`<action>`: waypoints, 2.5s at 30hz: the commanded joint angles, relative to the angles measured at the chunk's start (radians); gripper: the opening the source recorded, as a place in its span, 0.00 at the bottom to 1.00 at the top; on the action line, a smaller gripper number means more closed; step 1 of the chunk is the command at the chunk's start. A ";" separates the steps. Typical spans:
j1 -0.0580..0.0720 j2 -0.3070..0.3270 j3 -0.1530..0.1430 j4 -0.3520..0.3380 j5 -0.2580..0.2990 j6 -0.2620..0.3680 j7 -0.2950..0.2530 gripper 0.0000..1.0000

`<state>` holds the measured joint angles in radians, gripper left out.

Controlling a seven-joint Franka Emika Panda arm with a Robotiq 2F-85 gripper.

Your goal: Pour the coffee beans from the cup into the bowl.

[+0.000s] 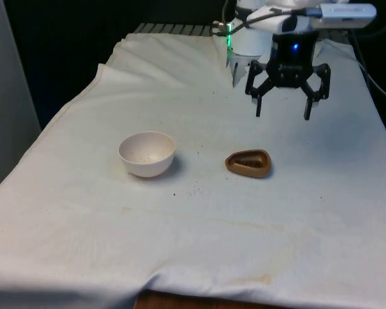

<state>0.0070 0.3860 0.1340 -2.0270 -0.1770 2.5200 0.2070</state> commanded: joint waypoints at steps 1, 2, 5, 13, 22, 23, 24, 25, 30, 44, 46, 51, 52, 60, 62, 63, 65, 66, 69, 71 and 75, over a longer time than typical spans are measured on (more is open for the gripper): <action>-0.001 0.008 0.000 0.002 0.001 0.006 0.000 1.00; -0.001 0.016 0.000 0.003 0.001 0.013 0.000 1.00; -0.013 0.043 0.007 0.010 0.016 0.040 -0.016 1.00; -0.017 0.096 0.003 0.013 0.019 0.094 -0.023 1.00; -0.029 0.147 0.009 0.014 0.056 0.147 -0.064 1.00; -0.029 0.150 0.009 0.015 0.066 0.149 -0.075 1.00; -0.025 0.153 0.004 0.018 0.072 0.148 -0.081 1.00; -0.021 0.155 -0.001 0.021 0.076 0.146 -0.086 1.00; -0.006 0.163 -0.012 0.029 0.071 0.146 -0.083 1.00; 0.018 0.189 -0.035 0.047 0.028 0.147 -0.053 1.00; 0.019 0.191 -0.035 0.048 0.020 0.147 -0.046 1.00; 0.020 0.196 -0.036 0.051 -0.034 0.141 -0.006 1.00; 0.020 0.196 -0.036 0.051 -0.052 0.137 0.007 1.00; 0.022 0.195 -0.037 0.053 -0.100 0.125 0.040 1.00; 0.022 0.198 -0.037 0.055 -0.111 0.123 0.048 1.00; 0.021 0.205 -0.035 0.060 -0.121 0.124 0.054 1.00; 0.008 0.199 -0.021 0.051 -0.111 0.128 0.042 1.00; 0.020 0.211 -0.035 0.065 -0.125 0.127 0.056 1.00; 0.018 0.222 -0.034 0.074 -0.127 0.137 0.055 1.00; 0.017 0.227 -0.033 0.077 -0.127 0.142 0.053 1.00; 0.008 0.229 -0.024 0.077 -0.116 0.140 0.042 1.00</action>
<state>0.0150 0.6150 0.1100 -1.9500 -0.2930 2.6600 0.2490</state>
